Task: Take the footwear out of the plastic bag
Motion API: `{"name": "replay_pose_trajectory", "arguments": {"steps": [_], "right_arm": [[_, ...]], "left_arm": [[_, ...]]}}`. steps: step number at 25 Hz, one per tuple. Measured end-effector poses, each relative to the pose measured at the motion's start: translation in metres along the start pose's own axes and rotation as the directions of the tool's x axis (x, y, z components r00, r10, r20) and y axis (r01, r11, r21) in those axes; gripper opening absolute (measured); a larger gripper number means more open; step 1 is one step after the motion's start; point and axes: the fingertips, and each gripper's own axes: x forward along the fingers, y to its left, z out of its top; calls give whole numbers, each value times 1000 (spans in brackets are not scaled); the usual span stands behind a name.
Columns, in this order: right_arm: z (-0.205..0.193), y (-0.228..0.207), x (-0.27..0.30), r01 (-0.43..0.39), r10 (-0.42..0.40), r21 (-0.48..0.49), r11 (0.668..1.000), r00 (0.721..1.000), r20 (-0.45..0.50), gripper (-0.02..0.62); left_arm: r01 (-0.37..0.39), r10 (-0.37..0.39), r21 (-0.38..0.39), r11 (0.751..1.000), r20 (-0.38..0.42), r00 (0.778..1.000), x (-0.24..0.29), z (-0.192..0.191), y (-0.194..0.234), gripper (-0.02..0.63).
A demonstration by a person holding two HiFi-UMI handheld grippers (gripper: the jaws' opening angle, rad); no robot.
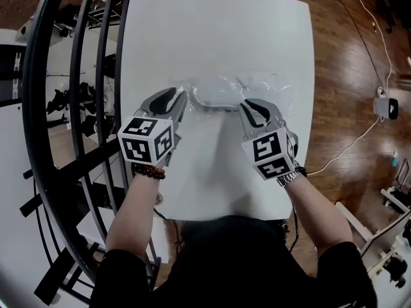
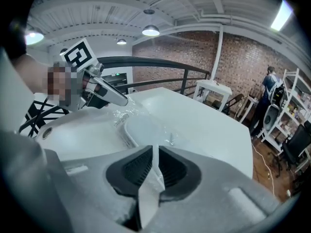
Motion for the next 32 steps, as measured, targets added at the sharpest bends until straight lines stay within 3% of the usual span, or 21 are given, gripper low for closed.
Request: {"name": "replay_pose_trajectory", "arguments": {"steps": [7,11,17,22,32], "right_arm": [[-8,6,-15,-32,34,-48,998,998,52,20],[-11,8,-20,-40,45,-65,997,996,77,15],[-14,19,-20,-96,104,-93,991,991,83,20],[-24,29,-16,-166,170,-80,983,984,49,100],[-33,39,-11,-202,203,-68,977,979,6,118]], "left_arm": [[147,-160,-94,985,-148,976,7,-34,-18,160],[215,-253,-207,955,-180,951,7,-46,-25,208],[226,-304,-288,930,-262,916,5,-71,-33,235],[227,-327,-347,910,-265,907,10,-75,-41,225],[293,-433,-488,822,-202,879,11,-74,-55,230]]}}
